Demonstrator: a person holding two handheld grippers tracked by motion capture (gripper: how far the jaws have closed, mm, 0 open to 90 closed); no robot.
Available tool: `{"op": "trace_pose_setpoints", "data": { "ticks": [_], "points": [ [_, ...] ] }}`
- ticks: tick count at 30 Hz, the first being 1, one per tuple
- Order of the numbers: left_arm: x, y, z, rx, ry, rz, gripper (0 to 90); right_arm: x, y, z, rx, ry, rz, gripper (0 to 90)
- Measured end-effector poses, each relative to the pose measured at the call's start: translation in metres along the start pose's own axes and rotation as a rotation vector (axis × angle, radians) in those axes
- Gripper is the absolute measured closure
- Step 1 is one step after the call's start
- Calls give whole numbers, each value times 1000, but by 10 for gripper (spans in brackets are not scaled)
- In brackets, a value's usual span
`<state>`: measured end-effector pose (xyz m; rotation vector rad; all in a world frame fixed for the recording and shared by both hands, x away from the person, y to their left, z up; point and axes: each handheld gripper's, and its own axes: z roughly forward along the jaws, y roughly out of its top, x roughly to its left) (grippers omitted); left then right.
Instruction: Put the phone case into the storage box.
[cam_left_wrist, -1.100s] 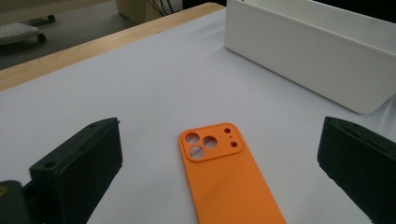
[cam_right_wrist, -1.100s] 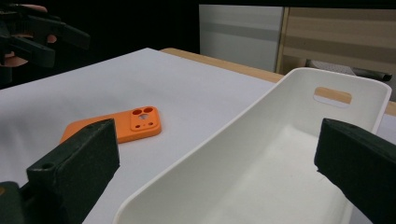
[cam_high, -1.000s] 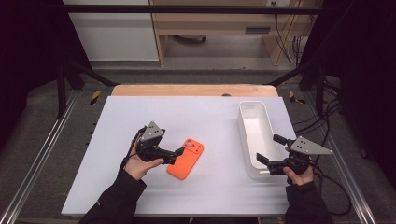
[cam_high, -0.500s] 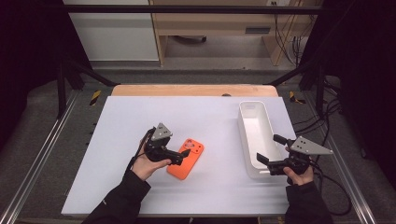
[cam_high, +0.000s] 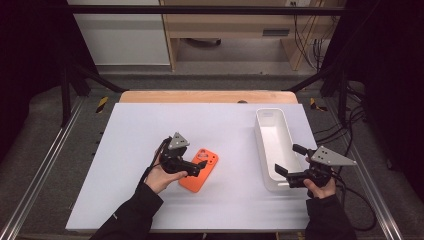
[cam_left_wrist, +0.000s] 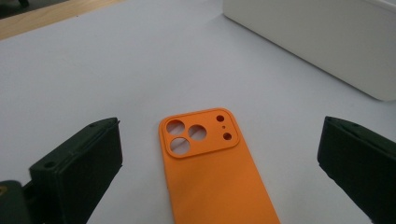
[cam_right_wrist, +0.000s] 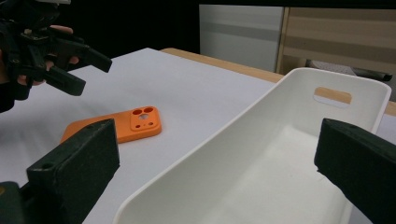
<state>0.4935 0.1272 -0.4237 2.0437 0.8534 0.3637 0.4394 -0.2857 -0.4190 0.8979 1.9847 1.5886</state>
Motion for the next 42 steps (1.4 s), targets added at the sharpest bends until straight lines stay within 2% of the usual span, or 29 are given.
{"op": "trace_pose_setpoints", "data": {
  "ticks": [26, 42],
  "points": [
    [-3, -12, 28, 96, 16, -32, 0, 0, 0, 0, 2, -2, 0, 4],
    [-8, -18, 42, 156, 10, -18, 0, 0, 0, 1, 4, -2, 1, 4]
  ]
}}
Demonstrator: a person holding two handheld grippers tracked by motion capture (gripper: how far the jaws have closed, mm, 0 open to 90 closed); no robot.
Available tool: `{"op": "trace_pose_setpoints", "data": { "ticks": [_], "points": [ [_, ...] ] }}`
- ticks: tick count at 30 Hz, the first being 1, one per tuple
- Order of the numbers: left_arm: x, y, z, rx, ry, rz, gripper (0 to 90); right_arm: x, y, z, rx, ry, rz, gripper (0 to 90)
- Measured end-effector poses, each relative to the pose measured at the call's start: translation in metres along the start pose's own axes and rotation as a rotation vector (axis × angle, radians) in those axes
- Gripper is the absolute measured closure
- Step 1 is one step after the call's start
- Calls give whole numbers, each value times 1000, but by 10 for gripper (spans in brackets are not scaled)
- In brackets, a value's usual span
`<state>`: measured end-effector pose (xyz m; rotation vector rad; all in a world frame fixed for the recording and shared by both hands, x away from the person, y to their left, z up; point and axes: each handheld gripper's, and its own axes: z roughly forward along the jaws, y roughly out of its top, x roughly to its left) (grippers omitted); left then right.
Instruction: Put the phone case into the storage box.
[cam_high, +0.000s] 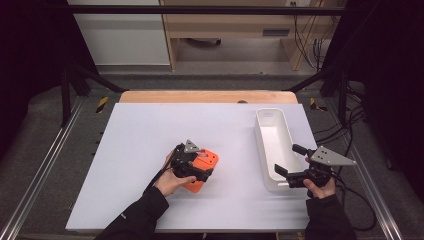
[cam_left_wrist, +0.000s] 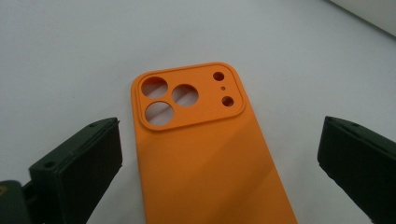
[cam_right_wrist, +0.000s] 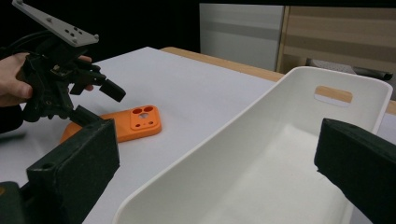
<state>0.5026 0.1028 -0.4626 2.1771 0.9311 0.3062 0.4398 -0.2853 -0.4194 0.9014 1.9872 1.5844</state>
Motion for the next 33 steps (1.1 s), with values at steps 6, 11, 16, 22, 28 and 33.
{"op": "trace_pose_setpoints", "data": {
  "ticks": [6, 11, 16, 22, 28, 33],
  "points": [
    [0, -2, 6, 32, 4, -1, 0, 0, 0, 0, 1, -1, 0, 4],
    [-1, -3, 9, 57, 7, -3, 0, 0, 0, 0, 1, -1, 0, 4],
    [-2, -4, 12, 76, 16, 0, 0, 0, 0, 0, 0, -1, 1, 4],
    [-1, -6, 16, 110, 30, -3, 11, 0, 0, 0, 1, -2, 0, 4],
    [-1, -6, 16, 116, 40, -3, 27, 0, 0, 0, 2, -2, 0, 4],
    [-2, -7, 16, 110, 61, 2, 51, 0, 0, 0, 2, -2, 1, 4]
  ]
}}
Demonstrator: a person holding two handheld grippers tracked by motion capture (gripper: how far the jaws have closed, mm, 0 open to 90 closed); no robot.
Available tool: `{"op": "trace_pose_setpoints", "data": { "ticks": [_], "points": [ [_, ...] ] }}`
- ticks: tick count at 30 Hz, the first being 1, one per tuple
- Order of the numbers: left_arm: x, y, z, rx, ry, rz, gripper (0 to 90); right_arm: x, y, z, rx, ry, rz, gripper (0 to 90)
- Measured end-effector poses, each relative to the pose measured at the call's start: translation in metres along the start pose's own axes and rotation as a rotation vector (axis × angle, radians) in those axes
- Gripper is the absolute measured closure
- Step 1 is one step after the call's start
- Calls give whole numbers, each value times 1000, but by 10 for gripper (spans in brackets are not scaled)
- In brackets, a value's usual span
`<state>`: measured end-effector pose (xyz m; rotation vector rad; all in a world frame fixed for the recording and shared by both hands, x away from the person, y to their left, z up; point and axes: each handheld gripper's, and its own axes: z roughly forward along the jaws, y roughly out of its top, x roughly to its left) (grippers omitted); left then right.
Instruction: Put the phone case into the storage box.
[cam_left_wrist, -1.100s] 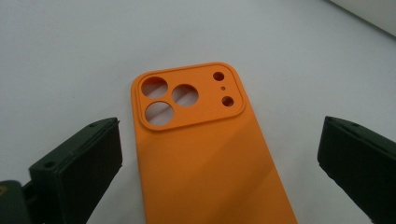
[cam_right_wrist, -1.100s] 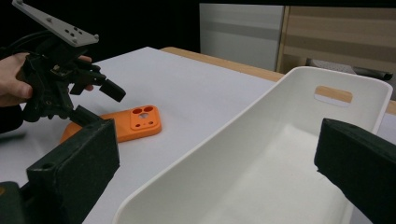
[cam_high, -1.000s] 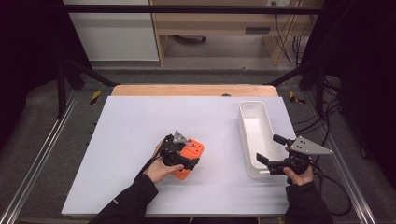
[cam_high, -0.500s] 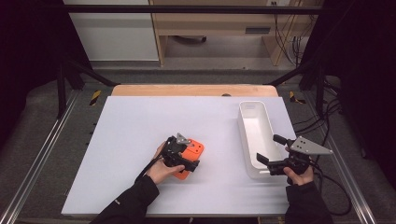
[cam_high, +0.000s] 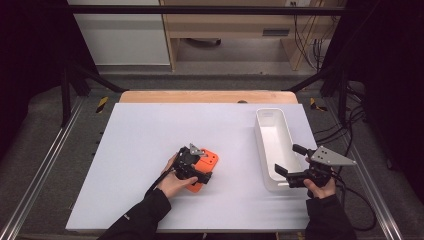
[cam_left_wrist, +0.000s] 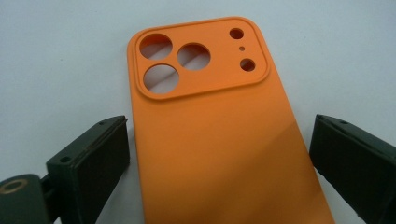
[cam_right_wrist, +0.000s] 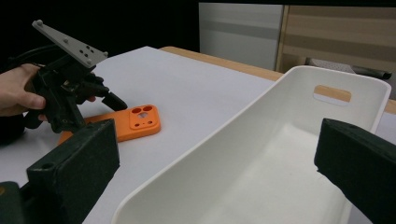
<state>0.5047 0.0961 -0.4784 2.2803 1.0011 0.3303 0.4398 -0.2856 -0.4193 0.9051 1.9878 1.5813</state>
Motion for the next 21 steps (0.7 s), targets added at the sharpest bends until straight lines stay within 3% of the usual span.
{"op": "trace_pose_setpoints", "data": {
  "ticks": [5, 21],
  "points": [
    [-3, -1, 1, -3, 26, 15, 67, 0, 0, 0, -1, -1, 1, 4],
    [-5, -4, 1, -20, 40, 17, 64, 0, 0, 0, -2, -2, 2, 4]
  ]
}}
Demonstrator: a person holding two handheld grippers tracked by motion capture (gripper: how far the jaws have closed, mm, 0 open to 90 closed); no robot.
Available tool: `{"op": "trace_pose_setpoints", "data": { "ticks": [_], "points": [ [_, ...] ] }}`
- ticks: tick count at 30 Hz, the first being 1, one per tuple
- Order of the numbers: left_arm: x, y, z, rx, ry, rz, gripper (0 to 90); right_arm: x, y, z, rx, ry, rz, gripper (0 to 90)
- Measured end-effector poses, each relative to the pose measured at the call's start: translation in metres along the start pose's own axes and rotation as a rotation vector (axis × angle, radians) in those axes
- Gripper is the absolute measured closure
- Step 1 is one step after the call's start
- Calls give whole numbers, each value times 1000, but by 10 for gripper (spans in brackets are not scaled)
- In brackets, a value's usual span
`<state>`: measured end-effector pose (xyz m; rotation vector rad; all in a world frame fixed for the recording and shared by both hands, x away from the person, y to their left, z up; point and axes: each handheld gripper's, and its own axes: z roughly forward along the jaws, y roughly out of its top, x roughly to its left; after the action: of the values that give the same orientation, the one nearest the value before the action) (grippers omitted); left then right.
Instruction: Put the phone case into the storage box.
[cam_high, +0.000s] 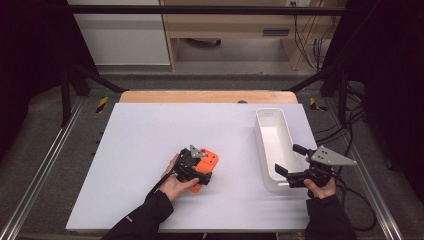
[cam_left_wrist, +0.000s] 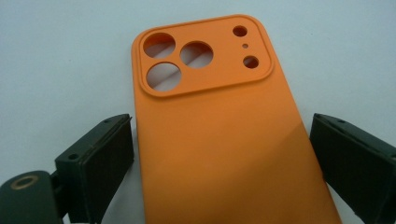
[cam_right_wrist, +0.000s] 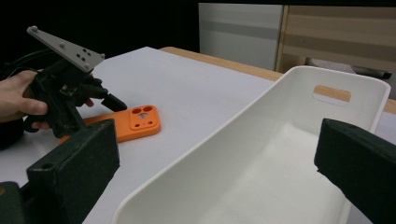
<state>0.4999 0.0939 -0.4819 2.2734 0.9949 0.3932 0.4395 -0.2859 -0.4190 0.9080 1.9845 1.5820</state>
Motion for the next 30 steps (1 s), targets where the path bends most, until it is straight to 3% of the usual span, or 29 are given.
{"op": "trace_pose_setpoints", "data": {
  "ticks": [30],
  "points": [
    [-3, 0, -4, -2, 19, -48, 125, 0, 0, 0, 1, 6, -1, 4]
  ]
}}
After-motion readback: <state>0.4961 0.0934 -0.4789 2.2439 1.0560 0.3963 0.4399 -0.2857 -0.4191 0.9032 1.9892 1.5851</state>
